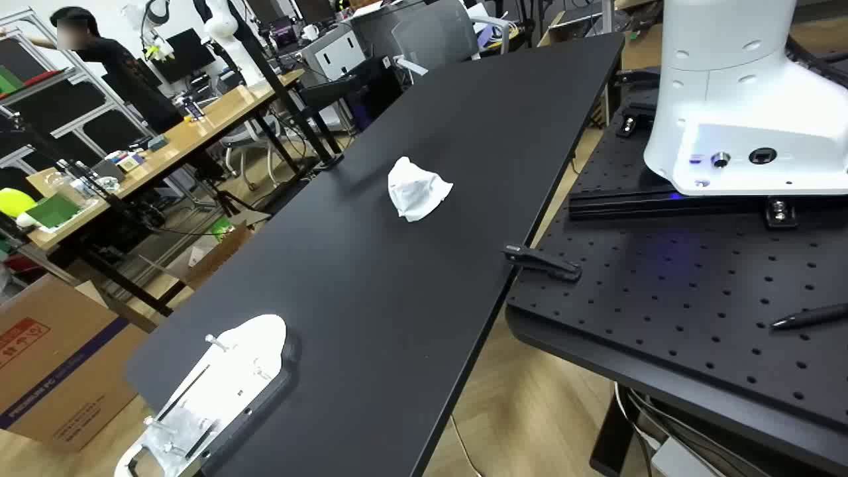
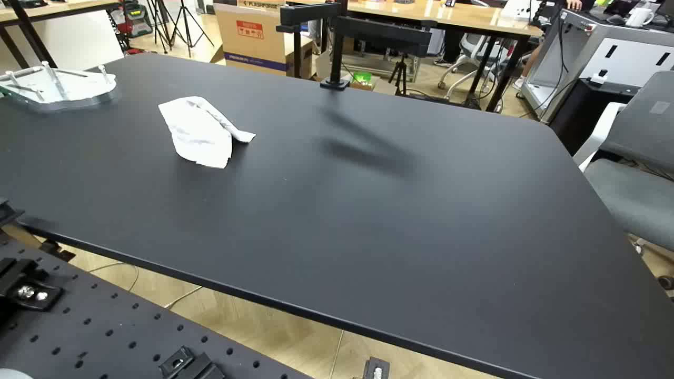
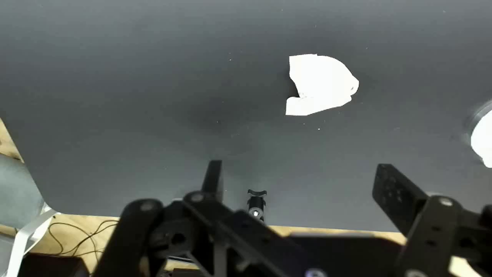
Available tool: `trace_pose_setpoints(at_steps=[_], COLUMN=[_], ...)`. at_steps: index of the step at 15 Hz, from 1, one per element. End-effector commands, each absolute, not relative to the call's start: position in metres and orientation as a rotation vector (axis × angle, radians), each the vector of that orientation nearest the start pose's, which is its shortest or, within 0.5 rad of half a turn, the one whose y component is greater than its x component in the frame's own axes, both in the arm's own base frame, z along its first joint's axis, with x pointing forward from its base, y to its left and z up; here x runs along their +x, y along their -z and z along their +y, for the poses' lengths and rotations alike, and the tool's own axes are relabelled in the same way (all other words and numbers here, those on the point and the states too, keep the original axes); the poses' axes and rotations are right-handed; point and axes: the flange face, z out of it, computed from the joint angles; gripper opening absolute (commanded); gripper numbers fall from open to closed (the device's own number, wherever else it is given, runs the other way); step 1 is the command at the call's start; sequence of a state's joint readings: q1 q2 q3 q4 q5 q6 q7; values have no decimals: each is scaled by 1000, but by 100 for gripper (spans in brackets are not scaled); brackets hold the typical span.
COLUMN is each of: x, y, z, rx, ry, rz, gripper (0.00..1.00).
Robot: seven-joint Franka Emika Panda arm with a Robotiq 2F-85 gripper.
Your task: Hang the cloth on the stand
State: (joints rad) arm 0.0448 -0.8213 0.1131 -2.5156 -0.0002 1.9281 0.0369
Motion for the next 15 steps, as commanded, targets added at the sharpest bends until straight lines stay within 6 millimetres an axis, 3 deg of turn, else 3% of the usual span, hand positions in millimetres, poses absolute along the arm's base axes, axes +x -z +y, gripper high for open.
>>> trace_pose_setpoints(at_steps=[1,12,15], x=[323,325,339], y=[-558,-557,-531], z=[58,59,66], rx=[-3180,-3175,-3163], ry=[377,393,409], rz=[-151,-161,-170], gripper=[100,100,100])
